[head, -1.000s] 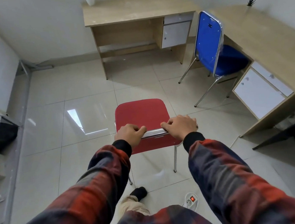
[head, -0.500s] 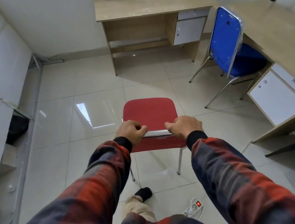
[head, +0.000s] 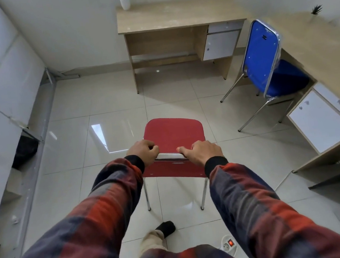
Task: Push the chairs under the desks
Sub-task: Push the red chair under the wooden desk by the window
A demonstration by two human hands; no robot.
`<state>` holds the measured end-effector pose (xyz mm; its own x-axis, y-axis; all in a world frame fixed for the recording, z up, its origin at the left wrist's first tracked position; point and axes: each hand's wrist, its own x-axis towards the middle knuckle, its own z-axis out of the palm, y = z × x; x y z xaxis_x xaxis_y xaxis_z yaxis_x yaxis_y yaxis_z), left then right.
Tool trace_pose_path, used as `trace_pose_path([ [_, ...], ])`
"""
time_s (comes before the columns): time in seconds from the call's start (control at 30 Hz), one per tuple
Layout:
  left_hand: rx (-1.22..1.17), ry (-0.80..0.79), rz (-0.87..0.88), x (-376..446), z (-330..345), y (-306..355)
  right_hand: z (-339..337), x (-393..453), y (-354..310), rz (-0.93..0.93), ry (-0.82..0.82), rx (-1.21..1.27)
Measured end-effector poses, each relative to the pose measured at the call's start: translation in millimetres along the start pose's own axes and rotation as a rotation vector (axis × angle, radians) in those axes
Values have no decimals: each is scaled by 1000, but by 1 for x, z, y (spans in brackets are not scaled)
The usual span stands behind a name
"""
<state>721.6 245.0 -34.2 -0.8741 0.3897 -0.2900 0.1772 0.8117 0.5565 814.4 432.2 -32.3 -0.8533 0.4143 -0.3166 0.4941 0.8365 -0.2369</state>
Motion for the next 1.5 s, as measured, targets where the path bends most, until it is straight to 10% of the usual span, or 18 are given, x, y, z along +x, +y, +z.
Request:
trace_pose_path([
  [0.23, -24, -142, -95, 3, 0, 1, -5, -1, 21, -139, -72, 109],
  [0.77, -44, 166, -72, 25, -15, 1, -8, 31, -1, -85, 138, 119],
  [1.5, 5, 198, -65, -2, -9, -5, 17, -7, -1, -14, 160, 168],
])
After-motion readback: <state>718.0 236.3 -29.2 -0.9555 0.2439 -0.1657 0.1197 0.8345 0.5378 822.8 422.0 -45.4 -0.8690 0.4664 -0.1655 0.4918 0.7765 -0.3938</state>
